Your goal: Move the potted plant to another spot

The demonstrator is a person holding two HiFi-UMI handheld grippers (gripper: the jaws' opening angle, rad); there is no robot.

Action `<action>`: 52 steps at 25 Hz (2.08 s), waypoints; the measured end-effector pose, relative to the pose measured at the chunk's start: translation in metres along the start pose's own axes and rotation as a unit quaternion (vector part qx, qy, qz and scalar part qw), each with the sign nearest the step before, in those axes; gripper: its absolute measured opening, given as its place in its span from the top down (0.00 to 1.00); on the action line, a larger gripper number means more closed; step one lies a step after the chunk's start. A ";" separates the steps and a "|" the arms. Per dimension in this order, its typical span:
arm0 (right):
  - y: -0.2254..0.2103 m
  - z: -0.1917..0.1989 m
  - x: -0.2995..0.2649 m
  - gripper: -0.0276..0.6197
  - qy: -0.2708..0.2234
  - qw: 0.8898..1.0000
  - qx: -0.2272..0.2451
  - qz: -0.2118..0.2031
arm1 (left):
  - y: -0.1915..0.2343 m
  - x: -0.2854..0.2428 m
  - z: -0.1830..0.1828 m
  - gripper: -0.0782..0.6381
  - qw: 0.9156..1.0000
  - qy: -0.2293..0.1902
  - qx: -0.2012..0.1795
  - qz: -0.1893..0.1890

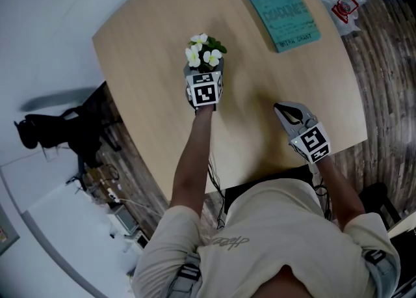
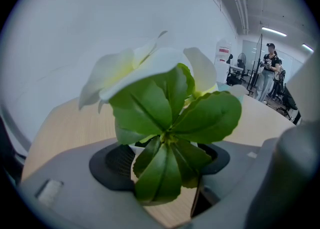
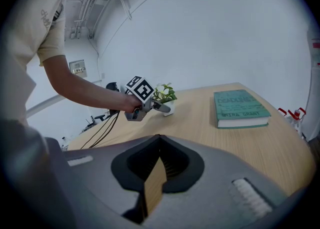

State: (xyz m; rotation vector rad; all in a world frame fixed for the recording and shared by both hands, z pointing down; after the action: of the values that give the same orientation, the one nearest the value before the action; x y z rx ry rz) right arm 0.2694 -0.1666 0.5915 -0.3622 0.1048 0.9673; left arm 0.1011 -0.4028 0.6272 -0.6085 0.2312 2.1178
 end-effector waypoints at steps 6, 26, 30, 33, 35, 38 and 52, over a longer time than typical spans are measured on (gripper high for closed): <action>-0.001 -0.003 -0.005 0.95 -0.006 1.000 -0.002 0.004 | 0.001 -0.004 0.003 0.40 1.000 0.009 -0.017 0.004; -0.010 -0.002 -0.002 0.95 -0.006 1.000 -0.007 0.007 | 0.005 -0.011 -0.002 0.36 1.000 0.006 -0.029 0.004; -0.010 -0.002 -0.001 0.95 -0.010 1.000 -0.008 0.008 | 0.006 -0.009 -0.005 0.34 1.000 0.004 -0.026 0.008; -0.012 -0.001 0.000 0.95 -0.010 1.000 -0.009 0.009 | 0.007 -0.009 -0.004 0.32 1.000 0.005 -0.022 0.007; -0.012 -0.001 0.001 0.95 -0.010 1.000 -0.010 0.009 | 0.008 -0.008 -0.003 0.31 1.000 0.006 -0.018 0.003; -0.013 -0.001 0.002 0.95 -0.011 1.000 -0.010 0.009 | 0.009 -0.005 0.000 0.30 1.000 0.007 -0.006 0.001; -0.010 0.003 0.007 0.95 -0.016 1.000 -0.011 0.005 | 0.001 0.024 0.032 0.30 0.999 0.033 0.020 -0.015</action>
State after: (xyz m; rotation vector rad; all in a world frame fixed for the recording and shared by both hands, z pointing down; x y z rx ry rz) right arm 0.2813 -0.1651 0.5951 -0.3663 0.0659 0.9843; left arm 0.0779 -0.3732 0.6427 -0.6565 0.2985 2.0616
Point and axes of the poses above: the fingertips, and each gripper's own axes: x backward along the fingers, y to its left, z out of its underside, the point moved 5 cm from there along x, backward along the fingers, and after that the axes turned 14 degrees about -y, right-handed, at the moved point
